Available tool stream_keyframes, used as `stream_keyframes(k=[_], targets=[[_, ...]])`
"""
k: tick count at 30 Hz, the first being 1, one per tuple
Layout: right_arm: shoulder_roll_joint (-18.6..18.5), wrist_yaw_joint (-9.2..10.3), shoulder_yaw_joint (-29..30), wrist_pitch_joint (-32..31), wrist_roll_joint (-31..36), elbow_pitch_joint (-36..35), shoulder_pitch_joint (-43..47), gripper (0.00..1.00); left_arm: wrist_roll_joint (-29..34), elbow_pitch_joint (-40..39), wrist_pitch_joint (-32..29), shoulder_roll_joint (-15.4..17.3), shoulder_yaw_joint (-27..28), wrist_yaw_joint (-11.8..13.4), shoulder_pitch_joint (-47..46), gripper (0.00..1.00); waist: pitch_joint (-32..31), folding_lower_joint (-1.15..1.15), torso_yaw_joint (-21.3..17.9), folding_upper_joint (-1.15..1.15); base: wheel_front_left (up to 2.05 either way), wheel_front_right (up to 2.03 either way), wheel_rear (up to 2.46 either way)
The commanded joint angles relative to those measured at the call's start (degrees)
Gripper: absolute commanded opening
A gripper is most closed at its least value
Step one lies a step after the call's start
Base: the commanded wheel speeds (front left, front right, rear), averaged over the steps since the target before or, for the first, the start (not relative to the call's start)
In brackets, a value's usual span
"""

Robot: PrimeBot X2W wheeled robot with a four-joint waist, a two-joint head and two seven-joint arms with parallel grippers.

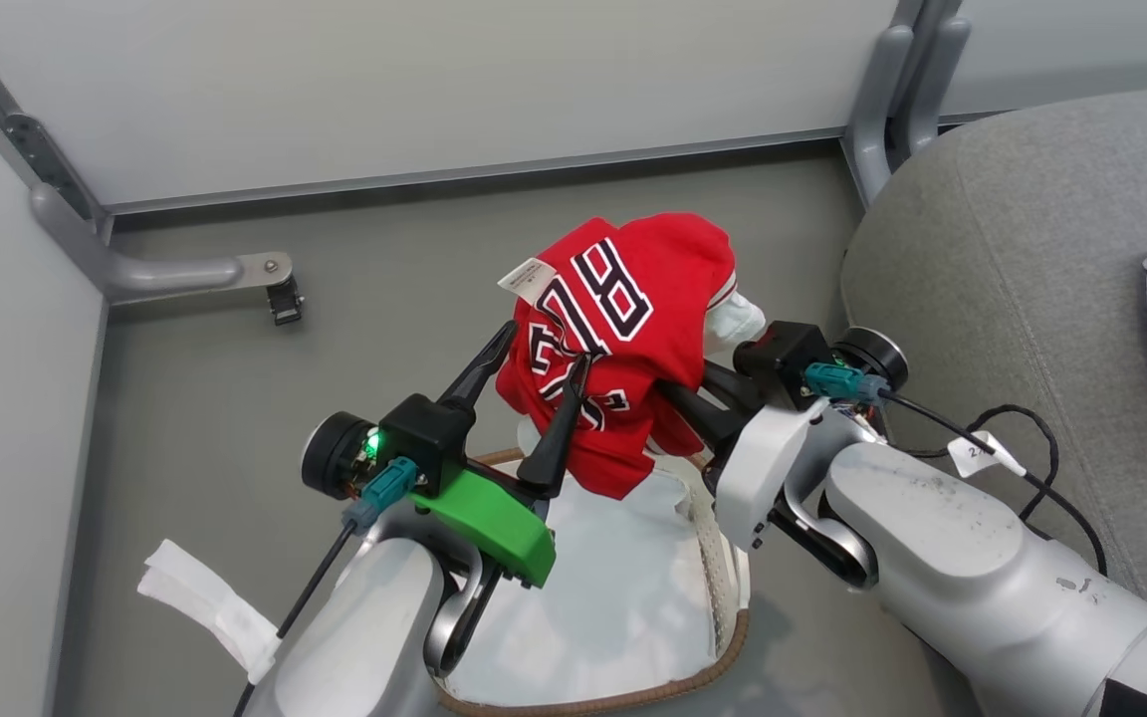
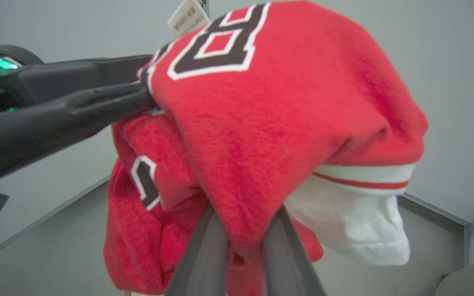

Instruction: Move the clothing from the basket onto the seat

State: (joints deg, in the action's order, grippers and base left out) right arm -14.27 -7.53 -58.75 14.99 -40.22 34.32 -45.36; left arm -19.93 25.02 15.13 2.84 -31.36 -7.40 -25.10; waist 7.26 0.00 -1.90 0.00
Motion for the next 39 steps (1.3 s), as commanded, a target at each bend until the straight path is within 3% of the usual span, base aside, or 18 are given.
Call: stream_keyframes(k=[1, 25, 33, 39], targets=[[-0.3, 0.08, 1.5, 0.3, 0.6, -0.4, 1.4, 0.0, 1.0, 0.2, 0.0, 0.2, 0.7, -0.1, 0.8, 1.0, -0.4, 0.0, -2.0, 0.0, 0.0, 0.0, 0.0], [-0.6, 0.08, 24.8, 0.3, 6.8, -7.1, 22.9, 0.0, 3.2, -2.7, 0.0, 0.6, 2.4, -0.1, 6.5, 1.0, -1.0, 0.0, -28.2, 0.0, 0.0, 0.0, 0.0], [-0.1, 0.07, 33.0, 0.3, 10.0, -10.2, 29.1, 0.0, 1.6, -2.2, 0.0, 0.5, -1.6, -0.1, 4.5, 1.0, 0.3, 0.0, -29.5, 0.0, 0.0, 0.0, 0.0], [-0.5, 0.08, 37.0, 0.3, 11.6, -11.2, 28.8, 0.0, 0.8, -1.5, 0.0, 0.4, -3.2, -0.1, 4.5, 1.0, 1.3, 0.0, -29.6, 0.0, 0.0, 0.0, 0.0]])
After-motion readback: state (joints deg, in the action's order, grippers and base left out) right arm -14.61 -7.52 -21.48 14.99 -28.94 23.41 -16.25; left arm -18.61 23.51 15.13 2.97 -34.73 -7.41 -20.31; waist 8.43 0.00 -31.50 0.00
